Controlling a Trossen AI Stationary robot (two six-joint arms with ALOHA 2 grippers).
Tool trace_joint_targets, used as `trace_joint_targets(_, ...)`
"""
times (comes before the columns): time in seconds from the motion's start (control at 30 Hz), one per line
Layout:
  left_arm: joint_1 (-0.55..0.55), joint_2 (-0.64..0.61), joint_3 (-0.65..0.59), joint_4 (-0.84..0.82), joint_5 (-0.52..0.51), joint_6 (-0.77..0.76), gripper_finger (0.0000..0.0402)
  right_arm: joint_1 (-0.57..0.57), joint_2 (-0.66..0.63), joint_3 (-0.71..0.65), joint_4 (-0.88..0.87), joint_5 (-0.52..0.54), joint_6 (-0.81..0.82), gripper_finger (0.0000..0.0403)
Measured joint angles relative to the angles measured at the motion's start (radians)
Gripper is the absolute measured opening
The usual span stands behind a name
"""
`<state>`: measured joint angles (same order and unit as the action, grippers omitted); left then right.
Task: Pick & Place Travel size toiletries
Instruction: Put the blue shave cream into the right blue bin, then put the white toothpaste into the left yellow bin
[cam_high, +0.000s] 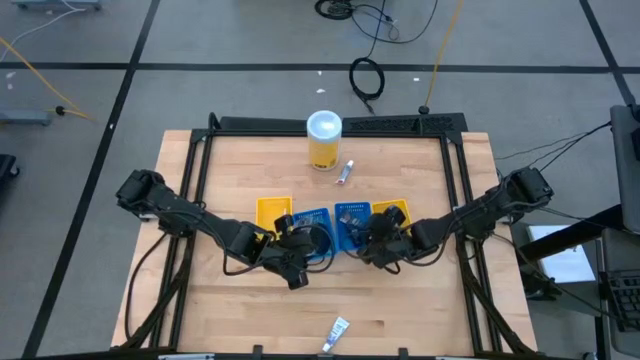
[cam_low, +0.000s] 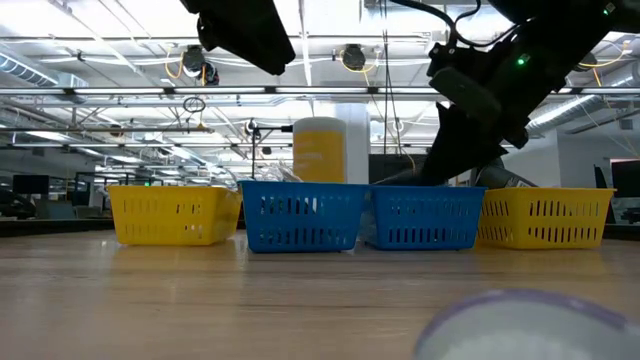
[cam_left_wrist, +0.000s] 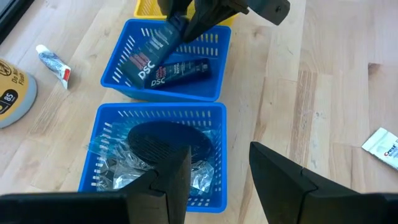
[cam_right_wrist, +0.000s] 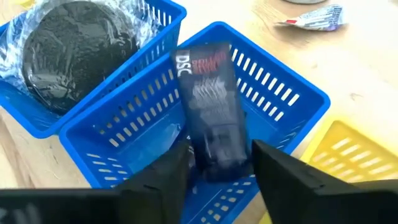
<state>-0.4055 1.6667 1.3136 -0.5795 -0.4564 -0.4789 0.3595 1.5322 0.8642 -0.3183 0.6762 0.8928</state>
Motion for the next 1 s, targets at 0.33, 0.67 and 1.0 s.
trace_joint_targets(0.33, 0.0, 0.0, 0.0, 0.0, 0.0, 0.003, 0.0161, 0.004, 0.0, 0.0, 0.011, 0.0, -0.051, 0.0203)
trace_joint_targets(0.67, 0.0, 0.0, 0.0, 0.001, 0.001, 0.004, 0.0161, 0.124, 0.0, 0.0, 0.319, -0.254, -0.386, 0.0172)
trace_joint_targets(1.0, 0.0, 0.0, 0.0, 0.001, 0.001, 0.004, 0.0161, 0.318, 0.021, 0.0, 0.456, -0.365, -0.437, 0.0159)
